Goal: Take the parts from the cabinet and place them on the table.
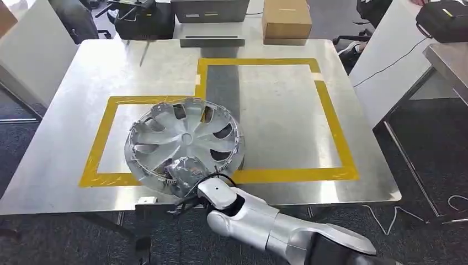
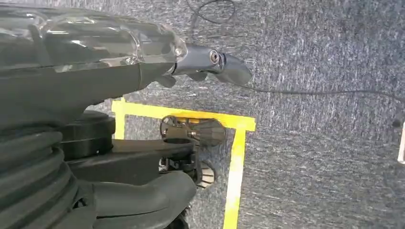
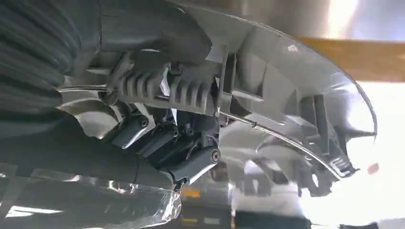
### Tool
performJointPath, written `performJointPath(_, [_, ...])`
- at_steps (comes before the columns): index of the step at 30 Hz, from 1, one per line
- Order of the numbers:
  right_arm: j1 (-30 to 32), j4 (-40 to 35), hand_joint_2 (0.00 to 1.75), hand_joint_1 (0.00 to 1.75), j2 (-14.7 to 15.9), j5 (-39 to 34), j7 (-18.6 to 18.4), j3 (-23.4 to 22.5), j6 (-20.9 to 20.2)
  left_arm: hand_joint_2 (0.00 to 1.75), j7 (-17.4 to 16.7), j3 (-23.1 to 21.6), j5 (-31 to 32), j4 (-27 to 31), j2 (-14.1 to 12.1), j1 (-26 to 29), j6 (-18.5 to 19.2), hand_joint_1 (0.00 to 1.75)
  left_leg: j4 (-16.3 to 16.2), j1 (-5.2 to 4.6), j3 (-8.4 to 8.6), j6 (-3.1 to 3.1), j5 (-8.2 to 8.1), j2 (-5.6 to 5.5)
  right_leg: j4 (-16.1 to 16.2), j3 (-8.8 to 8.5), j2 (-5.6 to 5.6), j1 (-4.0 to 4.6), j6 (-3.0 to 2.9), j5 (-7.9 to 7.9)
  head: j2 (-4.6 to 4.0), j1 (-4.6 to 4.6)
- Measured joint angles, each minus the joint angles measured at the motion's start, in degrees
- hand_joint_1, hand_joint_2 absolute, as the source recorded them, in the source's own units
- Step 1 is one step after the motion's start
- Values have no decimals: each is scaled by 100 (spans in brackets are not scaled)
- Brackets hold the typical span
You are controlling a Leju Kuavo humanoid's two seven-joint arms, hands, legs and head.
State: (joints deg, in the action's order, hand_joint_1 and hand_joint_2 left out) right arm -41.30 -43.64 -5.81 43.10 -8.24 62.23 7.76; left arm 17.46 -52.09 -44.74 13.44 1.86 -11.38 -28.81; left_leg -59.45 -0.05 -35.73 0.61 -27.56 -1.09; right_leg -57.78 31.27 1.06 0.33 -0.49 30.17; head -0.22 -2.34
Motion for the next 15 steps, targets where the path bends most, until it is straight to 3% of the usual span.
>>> performJointPath(5, [-210, 655, 175, 175, 83, 121, 37, 63, -540, 175, -103, -41, 109, 0, 0, 0, 79, 0, 0, -1, 14, 1, 0, -24, 16, -22, -6, -10, 4, -2, 0, -13])
performJointPath(8, [-342, 904, 175, 175, 103, 263, 31, 118, -609, 175, -103, -101, 157, 0, 7, -2, 146, 0, 0, -1, 73, 14, -13, -47, 32, -64, -11, -11, 36, 20, 0, -9])
performJointPath(12, [-764, 1129, 175, 175, 352, 549, -468, 232, -570, 175, -122, -149, 256, 0, 24, 13, 264, 0, 1, -6, 95, 27, -13, -101, 34, -103, -65, -16, 62, 33, 0, 0])
performJointPath(15, [-1133, 1289, 175, 175, 711, 525, -827, 249, -485, 175, -166, -208, 328, 0, 42, 44, 317, 0, 0, -14, 73, 61, 16, -108, 35, -96, -82, -21, 87, 7, 0, -7])
